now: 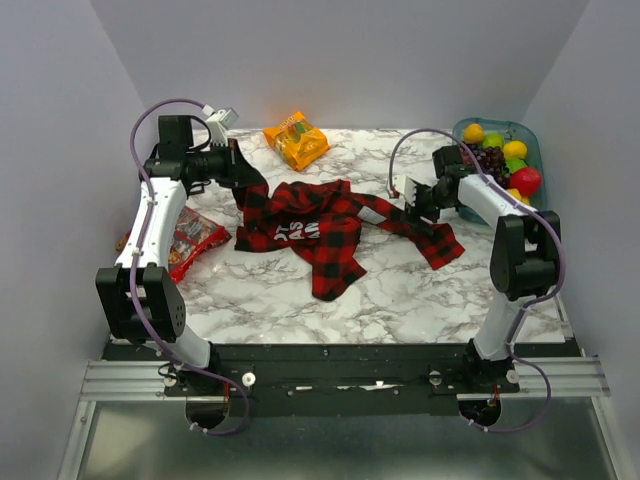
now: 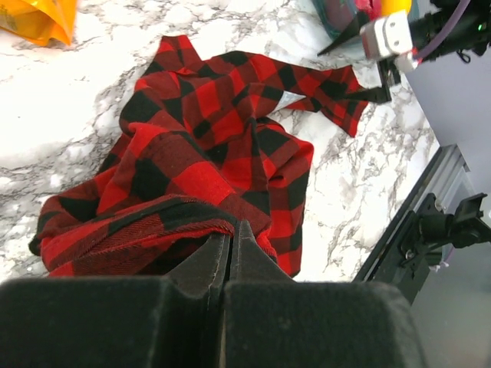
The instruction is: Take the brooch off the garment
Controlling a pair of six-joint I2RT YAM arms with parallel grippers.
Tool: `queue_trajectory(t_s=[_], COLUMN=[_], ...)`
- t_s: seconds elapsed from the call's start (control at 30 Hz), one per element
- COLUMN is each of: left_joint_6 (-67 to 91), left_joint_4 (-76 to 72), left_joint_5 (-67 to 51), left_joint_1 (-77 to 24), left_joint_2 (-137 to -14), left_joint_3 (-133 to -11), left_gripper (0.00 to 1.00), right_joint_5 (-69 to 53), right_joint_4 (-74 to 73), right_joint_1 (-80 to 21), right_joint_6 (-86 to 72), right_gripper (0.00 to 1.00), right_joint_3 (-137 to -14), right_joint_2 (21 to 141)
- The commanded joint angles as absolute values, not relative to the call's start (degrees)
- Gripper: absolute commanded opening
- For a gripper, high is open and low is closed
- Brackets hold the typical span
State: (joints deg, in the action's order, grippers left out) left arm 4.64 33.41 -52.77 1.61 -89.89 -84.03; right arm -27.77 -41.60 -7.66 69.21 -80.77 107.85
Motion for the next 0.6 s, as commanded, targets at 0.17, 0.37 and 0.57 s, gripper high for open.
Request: queue_trajectory(t_s=[0.17, 0.37, 0.57], left_joint_6=[4.1, 4.8, 6.1], left_joint_4=[34.7, 34.1, 33.5], left_joint_5=[-51.6, -51.9, -53.0], left_joint_1=[2.5, 2.7, 3.2], left_joint_2=[-91.5, -93.8, -96.3], left_joint_3=[-89.7, -92.8, -98.1], left_gripper=[0.00, 0.00, 0.00], right_joint_5=[-22.5, -20.0, -15.8], right_joint_4=[-38.5, -41.5, -35.0], right_joint_1=[-9.7, -10.1, -9.6], right_joint_6=[74.6, 70.9, 63.6], right_gripper=[0.82, 0.43, 0.12], right_joint_3=[-77.1, -82.3, -80.5], right_joint_2=[110.7, 114.3, 106.6])
